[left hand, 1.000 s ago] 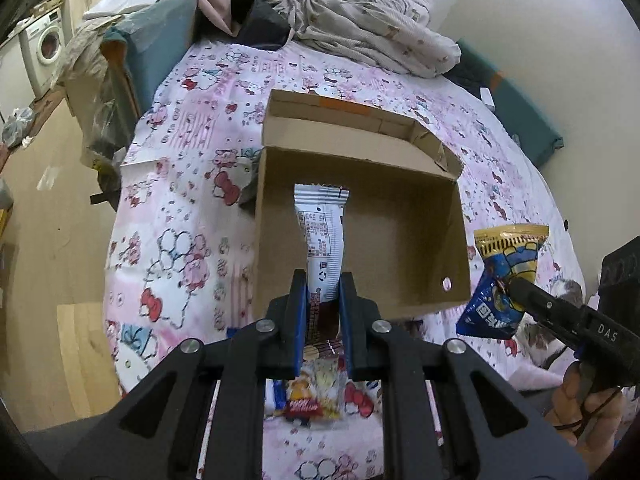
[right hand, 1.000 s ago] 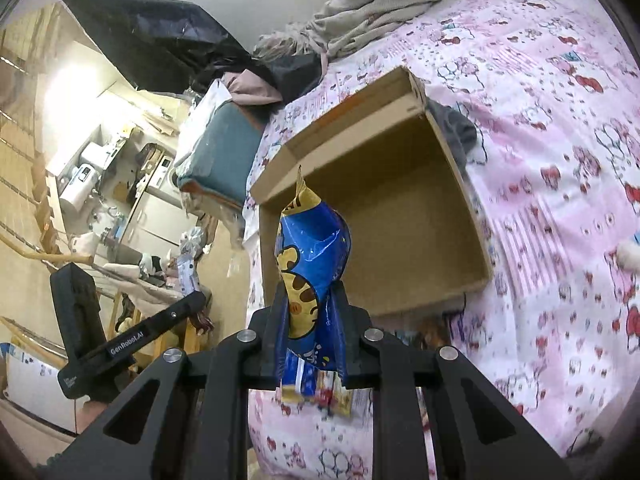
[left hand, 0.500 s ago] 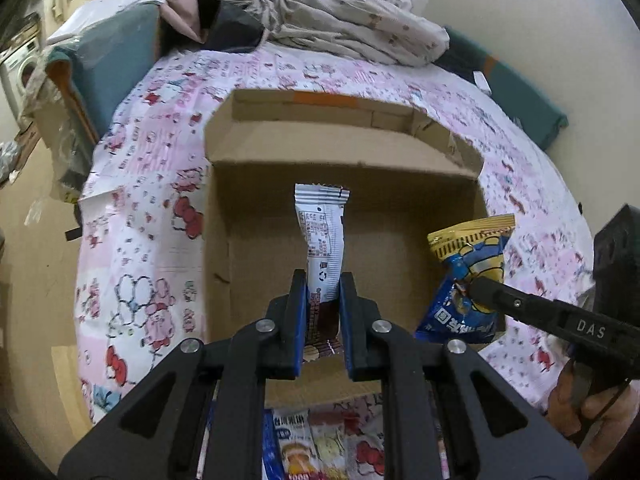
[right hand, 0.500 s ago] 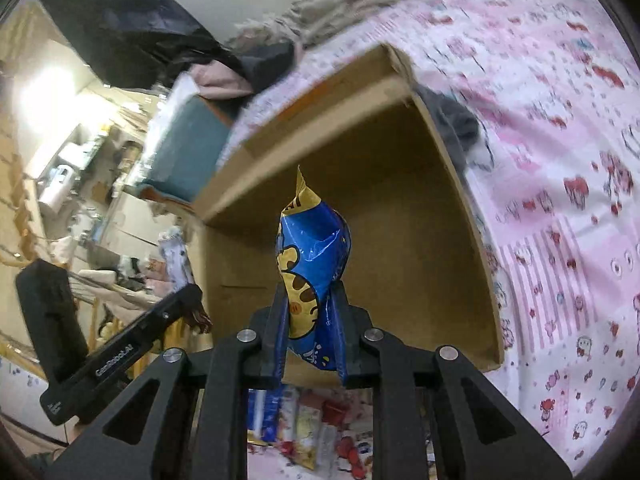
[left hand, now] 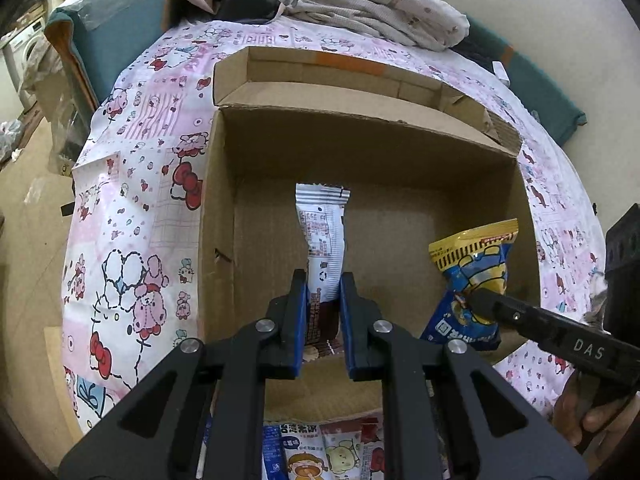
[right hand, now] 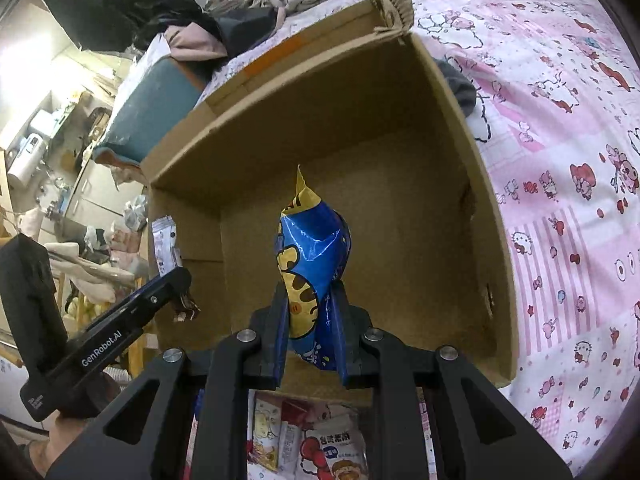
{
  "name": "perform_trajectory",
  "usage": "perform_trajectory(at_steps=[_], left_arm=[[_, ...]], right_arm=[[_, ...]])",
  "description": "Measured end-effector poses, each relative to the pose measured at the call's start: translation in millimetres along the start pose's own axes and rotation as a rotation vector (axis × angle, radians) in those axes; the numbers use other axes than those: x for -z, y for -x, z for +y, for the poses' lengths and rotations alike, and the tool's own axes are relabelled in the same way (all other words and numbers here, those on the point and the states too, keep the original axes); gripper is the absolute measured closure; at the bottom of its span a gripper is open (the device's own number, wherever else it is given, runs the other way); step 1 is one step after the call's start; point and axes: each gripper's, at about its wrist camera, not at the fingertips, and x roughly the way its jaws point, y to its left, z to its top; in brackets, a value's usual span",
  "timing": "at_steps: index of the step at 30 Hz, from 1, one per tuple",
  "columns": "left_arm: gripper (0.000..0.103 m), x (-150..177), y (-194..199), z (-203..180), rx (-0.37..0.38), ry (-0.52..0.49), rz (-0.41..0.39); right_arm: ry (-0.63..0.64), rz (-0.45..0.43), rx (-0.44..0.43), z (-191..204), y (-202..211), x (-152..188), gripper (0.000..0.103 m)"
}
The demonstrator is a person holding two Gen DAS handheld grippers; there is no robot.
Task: Organize snacks
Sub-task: 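Carry both snacks over the cardboard box and open both tools to drop them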
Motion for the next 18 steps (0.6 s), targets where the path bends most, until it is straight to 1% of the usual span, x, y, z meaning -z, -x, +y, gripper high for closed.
perform_trajectory(at_steps=[6, 10, 15, 16, 18], left_arm=[[0.089, 0.0, -1.9, 0.6, -0.004, 0.002, 0.005], [0.089, 0.9, 1.7, -3.1, -0.009, -0.016, -0.012], [0.088, 1.2, 2.3, -6.4, -0.014, -0.031, -0.009], [0.087, 1.4, 2.3, -6.3, -0.017, -0.032, -0.007], [0.077, 1.5, 2.8, -5.8, -0.02, -0.026, -0.005]], right_arm=[[0.013, 0.012, 0.012, 2.5, -4.0, -0.9, 0.083], [0.022, 0.011, 0.015, 4.2, -4.0, -0.1, 0.082], [0.033, 0.003, 0.015, 7.5, -3.1, 0.1, 0.079], [0.033, -0.001, 0.015, 7.6, -2.3, 0.0, 0.079], [0.037, -0.01, 0.016, 8.7, -0.4, 0.0, 0.079]])
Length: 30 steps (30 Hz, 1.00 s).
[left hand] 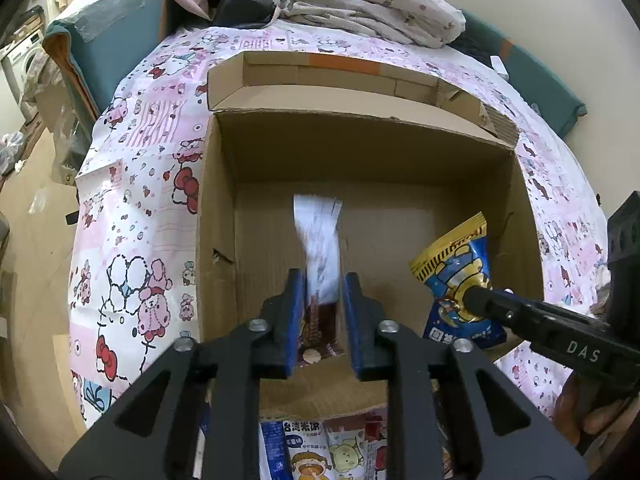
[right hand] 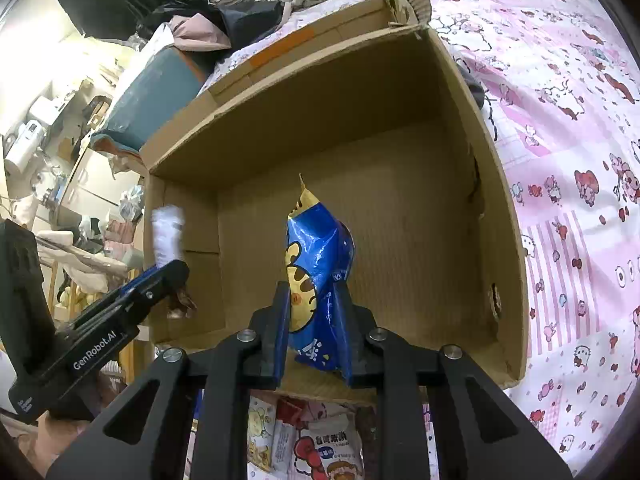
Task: Organize snacks
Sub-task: 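Carry both snacks over the cardboard box and open both tools to drop them, then withdraw both open tools from the box back toward the remaining snacks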
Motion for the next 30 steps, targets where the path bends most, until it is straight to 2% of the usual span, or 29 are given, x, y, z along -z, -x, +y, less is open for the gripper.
perform_trajectory(at_steps=[2, 3, 4, 5, 6, 8, 11, 14, 30], left_arm=[[0.06, -0.3, 3.2, 0.8, 0.003, 0.004, -0.007], [0.054, -0.1, 5.3, 1.1, -0.004, 0.005, -0.017], [0.039, -0.3, 8.7, 0.9, -0.014, 0.006, -0.032], [0.023, -0.7, 11.7, 0.8, -0.023, 0.006, -0.045], [0.019, -0.9, 14.5, 0.6, -0.033, 0.007, -0.059], [0.018, -1.2, 21.3, 1.7, -0.037, 0.01, -0.092], [0.018, -1.5, 27.5, 6.4, -0.055, 0.025, -0.115], [0.018, -0.8, 33.3, 12.8, -0.04, 0.046, -0.129], [0.018, 20.2, 59.2, 21.5, -0.061, 0.049, -0.112]], right_arm=[[0.012, -0.01, 0.012, 1.8, 2.3, -0.4, 0.079], [0.018, -0.017, 0.025, 3.1, 3.5, -0.6, 0.076], [0.025, -0.027, 0.042, 4.4, 5.3, -1.1, 0.072], [0.032, -0.042, 0.051, 5.8, 8.1, -1.3, 0.056], [0.035, -0.06, 0.048, 7.1, 11.1, -1.2, 0.032], [0.049, -0.1, 0.037, 12.0, 18.1, -0.4, 0.015], [0.083, -0.103, 0.03, 20.9, 22.9, -0.7, 0.015], [0.081, -0.119, 0.034, 22.6, 28.7, -0.5, 0.015], [0.084, -0.143, 0.065, 23.9, 59.9, 22.3, 0.015]])
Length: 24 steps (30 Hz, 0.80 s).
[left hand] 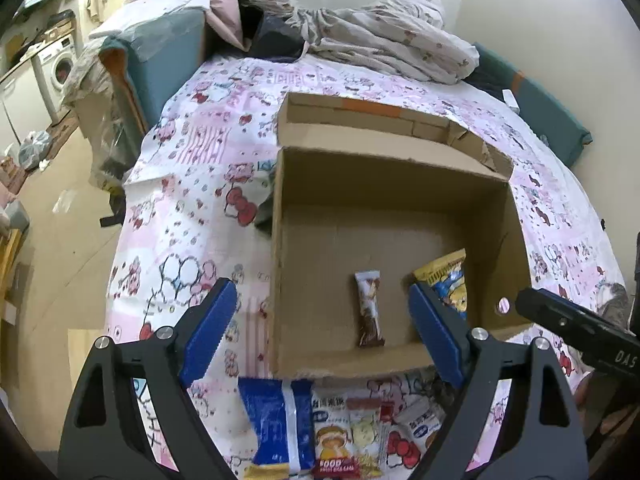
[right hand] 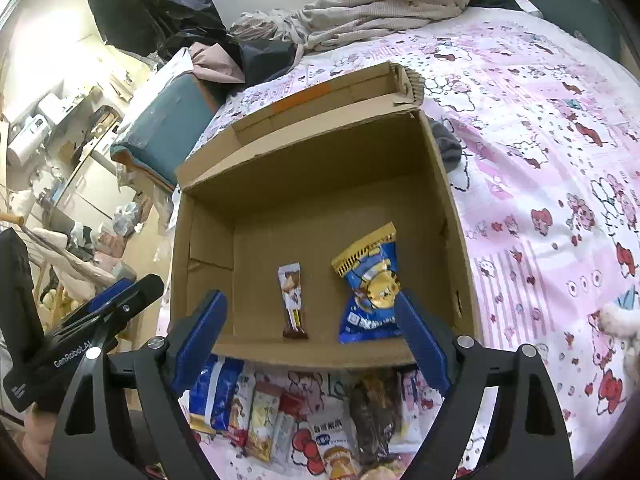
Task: Organize snacks
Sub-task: 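Withdraw both open tools from the box back toward the remaining snacks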
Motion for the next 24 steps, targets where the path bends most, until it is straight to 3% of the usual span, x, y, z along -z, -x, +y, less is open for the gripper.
perform_trajectory(at_steps=[13, 20, 24], left_arm=[[0.018, 25.2, 21.6, 12.0, -0.006, -0.019, 0.04], [0.018, 38.8, 26.6, 22.4, 0.016, -0.021, 0.096], [0.018, 43.1, 25.8, 34.1, -0.011, -0.007, 0.13]], right_arm=[[-0.032, 0.03, 0.012, -5.8, 22.0, 36.0, 0.015], [-0.098, 0.07, 0.013, -21.5, 26.7, 54.5, 0.015], [-0.159, 0.091, 0.03, -34.9, 27.4, 60.9, 0.015]])
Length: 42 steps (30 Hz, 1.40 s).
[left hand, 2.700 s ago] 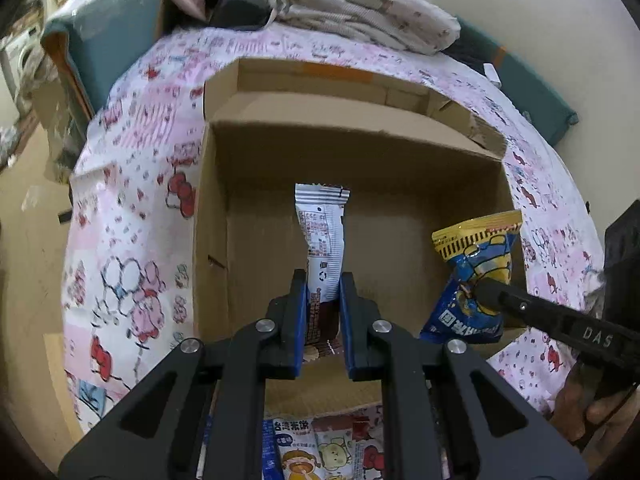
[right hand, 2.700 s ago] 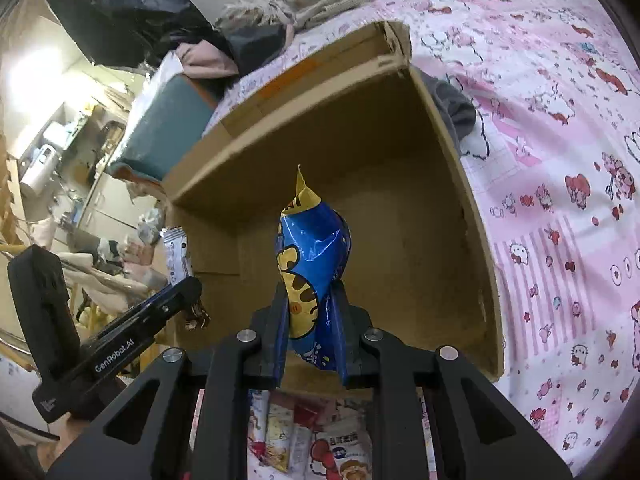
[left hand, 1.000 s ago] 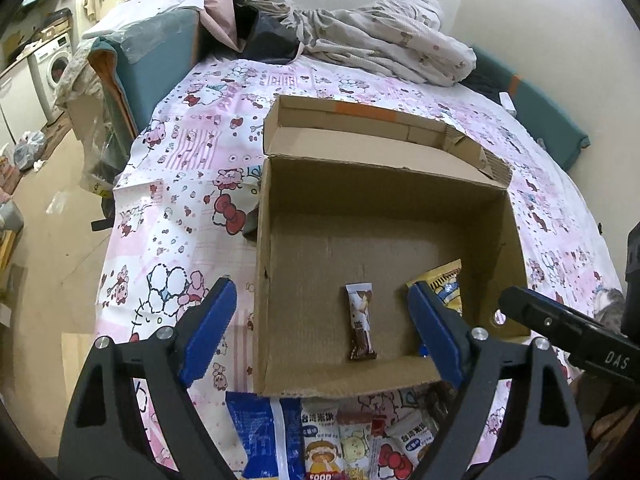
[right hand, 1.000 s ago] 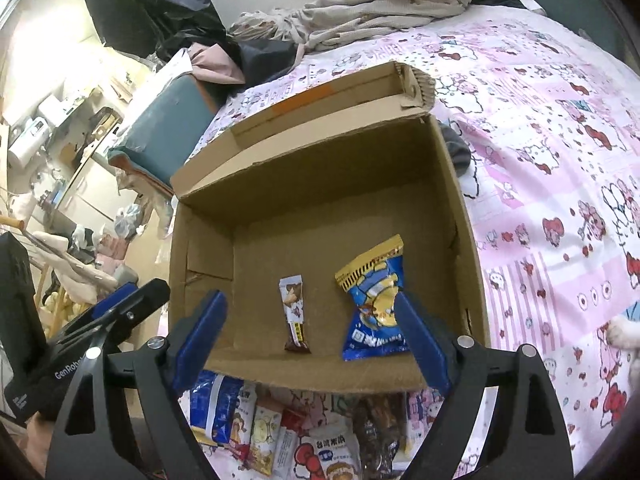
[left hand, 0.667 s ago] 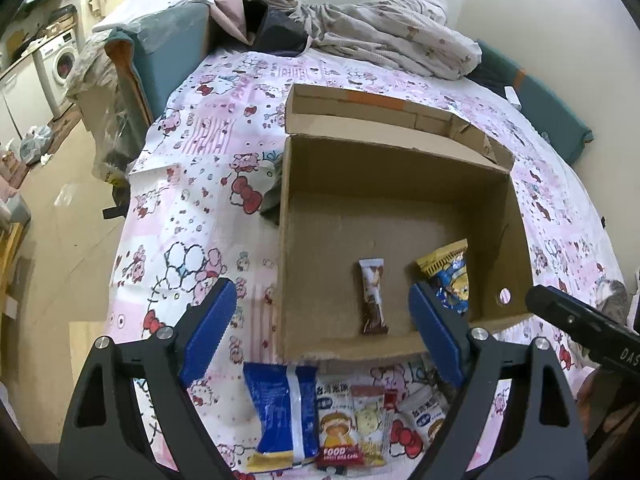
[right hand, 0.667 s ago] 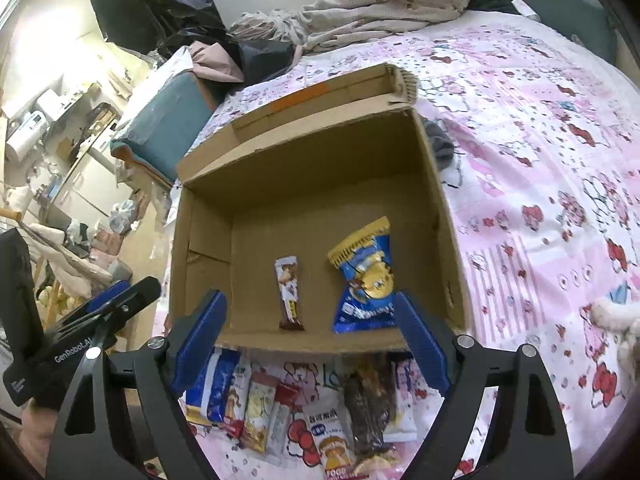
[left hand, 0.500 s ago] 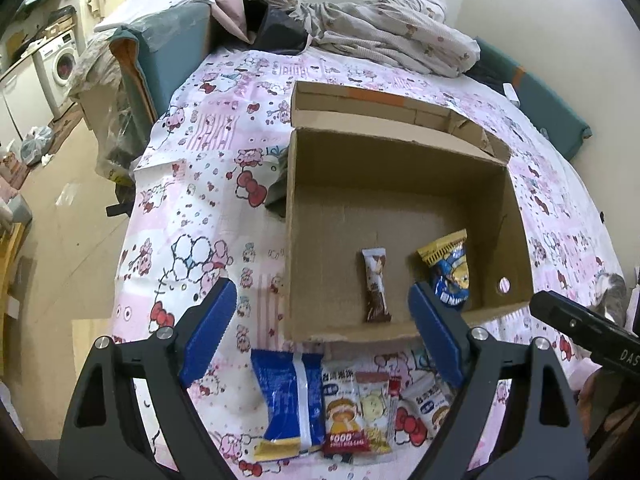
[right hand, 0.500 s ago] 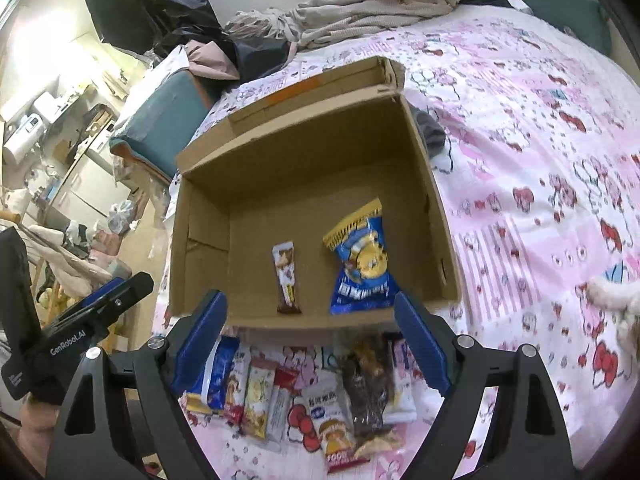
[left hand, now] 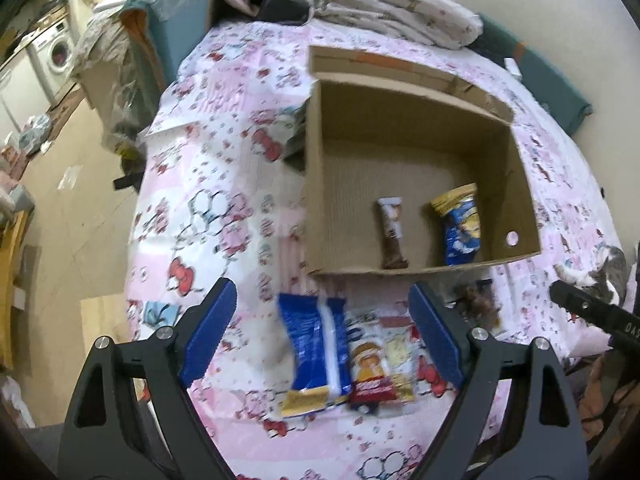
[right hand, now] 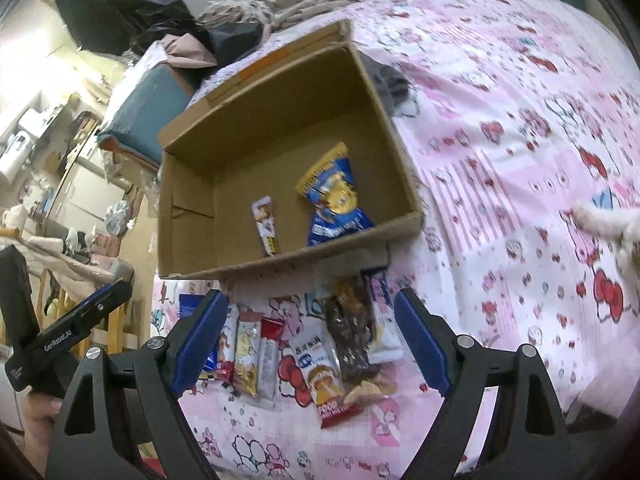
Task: Organize snacks
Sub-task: 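Withdraw both open tools from the box back toward the remaining snacks, then grasp the large blue bag with the left tool while the right tool grasps the clear-wrapped brown candy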
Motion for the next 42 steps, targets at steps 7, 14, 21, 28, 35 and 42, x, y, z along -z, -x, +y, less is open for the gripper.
perform_trajectory(at_steps=[7, 14, 21, 28, 35, 42], left_arm=[[0.018, 6.6, -13.5, 45.3, 0.005, 0.172, 0.076], [0.02, 28.8, -51.6, 79.6, 0.033, 0.371, 0.24], [0.021, 46.0, -82.7, 46.0, 0.098, 0.299, 0.355], [0.049, 58.0, -115.6, 24.9, 0.112, 0.249, 0.453], [0.079, 57.6, -95.8, 11.5, 0.045, 0.174, 0.416], [0.08, 53.4, -38.9, 15.5, 0.056, 0.179, 0.315]], right_arm=[[-0.096, 0.046, 0.009, -12.4, -9.8, 2.8, 0.015], [-0.107, 0.082, -0.01, -7.9, -20.7, 4.9, 0.015], [-0.119, 0.081, -0.014, -8.7, -22.2, 4.3, 0.015], [-0.143, 0.085, -0.02, -13.3, -22.4, 2.1, 0.015], [-0.145, 0.086, -0.016, -13.1, -24.1, -0.7, 0.015], [-0.168, 0.086, -0.005, -22.2, -23.1, -2.3, 0.018]])
